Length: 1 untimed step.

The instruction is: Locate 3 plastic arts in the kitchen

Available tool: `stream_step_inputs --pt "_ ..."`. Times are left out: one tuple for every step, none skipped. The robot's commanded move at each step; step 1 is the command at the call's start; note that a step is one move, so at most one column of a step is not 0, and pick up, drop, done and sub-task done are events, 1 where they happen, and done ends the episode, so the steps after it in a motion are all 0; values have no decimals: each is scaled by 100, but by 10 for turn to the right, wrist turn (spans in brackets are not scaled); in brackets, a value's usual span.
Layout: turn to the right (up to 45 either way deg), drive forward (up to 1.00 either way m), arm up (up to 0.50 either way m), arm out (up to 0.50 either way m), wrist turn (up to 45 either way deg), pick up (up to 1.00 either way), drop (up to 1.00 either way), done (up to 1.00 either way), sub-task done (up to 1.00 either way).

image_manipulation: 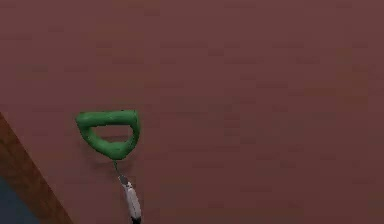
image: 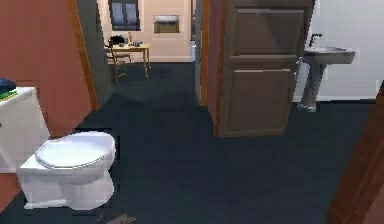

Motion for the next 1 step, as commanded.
stream_step_inputs --pt "-30 0 0 0 0 0 0 0 0"
